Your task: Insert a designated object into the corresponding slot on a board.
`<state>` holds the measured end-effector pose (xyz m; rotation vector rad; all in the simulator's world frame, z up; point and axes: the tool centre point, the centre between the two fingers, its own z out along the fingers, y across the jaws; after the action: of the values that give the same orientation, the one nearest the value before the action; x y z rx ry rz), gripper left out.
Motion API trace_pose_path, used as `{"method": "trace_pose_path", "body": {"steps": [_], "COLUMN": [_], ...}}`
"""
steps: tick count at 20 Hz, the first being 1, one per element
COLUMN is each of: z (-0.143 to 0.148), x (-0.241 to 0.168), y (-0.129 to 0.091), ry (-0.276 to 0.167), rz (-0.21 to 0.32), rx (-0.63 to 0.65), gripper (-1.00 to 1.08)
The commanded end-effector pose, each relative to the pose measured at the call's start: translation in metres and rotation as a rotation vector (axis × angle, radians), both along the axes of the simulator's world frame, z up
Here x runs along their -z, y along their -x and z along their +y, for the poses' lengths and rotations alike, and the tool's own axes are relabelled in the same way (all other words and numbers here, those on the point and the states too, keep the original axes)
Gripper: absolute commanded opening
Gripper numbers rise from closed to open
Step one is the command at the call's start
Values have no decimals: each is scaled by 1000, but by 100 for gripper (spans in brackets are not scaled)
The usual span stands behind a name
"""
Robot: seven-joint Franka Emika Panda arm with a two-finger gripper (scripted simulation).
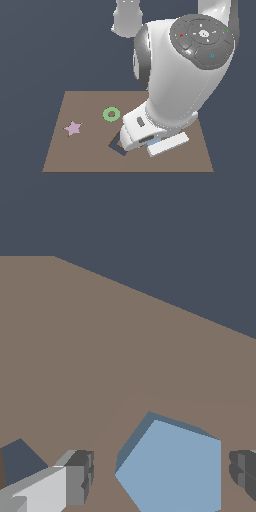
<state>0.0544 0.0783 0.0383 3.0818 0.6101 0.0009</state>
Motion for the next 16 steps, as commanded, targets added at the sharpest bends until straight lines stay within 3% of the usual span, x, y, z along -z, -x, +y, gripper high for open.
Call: {"method": "trace_pose_path", "body": {"steps": [1,3,4,16], "z": [0,0,0,-1], "x": [7,8,8,8], "y": [0,0,0,0], "ry": [0,0,0,0], "rz": [1,1,1,0], "rx": [1,1,1,1], "gripper": [100,100,-100,-100]}}
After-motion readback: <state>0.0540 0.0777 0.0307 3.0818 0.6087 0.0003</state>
